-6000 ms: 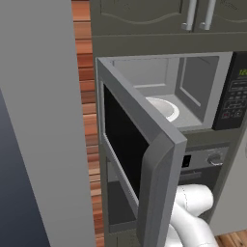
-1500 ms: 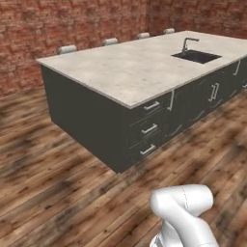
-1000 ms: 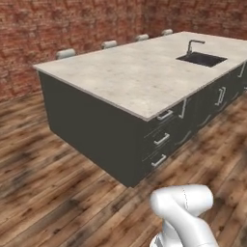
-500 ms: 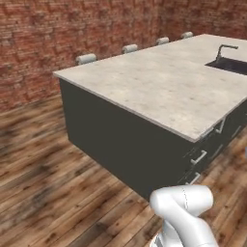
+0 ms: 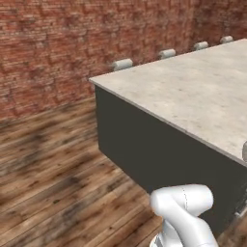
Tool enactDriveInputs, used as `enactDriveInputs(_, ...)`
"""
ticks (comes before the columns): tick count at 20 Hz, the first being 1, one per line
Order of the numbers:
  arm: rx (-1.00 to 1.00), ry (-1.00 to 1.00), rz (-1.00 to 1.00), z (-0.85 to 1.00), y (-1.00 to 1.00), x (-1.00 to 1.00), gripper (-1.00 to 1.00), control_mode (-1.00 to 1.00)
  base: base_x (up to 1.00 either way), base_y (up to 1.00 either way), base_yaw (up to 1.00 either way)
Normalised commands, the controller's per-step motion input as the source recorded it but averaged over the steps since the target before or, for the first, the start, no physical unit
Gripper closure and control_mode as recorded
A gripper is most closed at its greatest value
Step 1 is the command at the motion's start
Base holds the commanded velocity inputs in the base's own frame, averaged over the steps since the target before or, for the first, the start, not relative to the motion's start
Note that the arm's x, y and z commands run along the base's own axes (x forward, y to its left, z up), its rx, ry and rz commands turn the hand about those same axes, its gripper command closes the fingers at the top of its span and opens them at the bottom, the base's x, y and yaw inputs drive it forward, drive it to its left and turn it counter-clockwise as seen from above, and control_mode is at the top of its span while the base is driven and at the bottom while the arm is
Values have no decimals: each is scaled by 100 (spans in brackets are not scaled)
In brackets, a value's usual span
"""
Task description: Pick the bell pepper from the counter and place it in the microwave. Then turn on the microwave.
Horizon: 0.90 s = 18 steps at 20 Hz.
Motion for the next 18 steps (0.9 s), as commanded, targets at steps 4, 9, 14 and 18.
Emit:
enactDriveInputs(4, 0, 0, 0, 0, 0, 0, -100, 100, 79, 45, 47)
enactDriveInputs(9, 0, 0, 0, 0, 0, 0, -100, 100, 74, 50, 47)
enactDriveInputs(14, 0, 0, 0, 0, 0, 0, -100, 100, 64, 60, 43)
enactDriveInputs(18, 0, 0, 0, 0, 0, 0, -100, 100, 62, 65, 43)
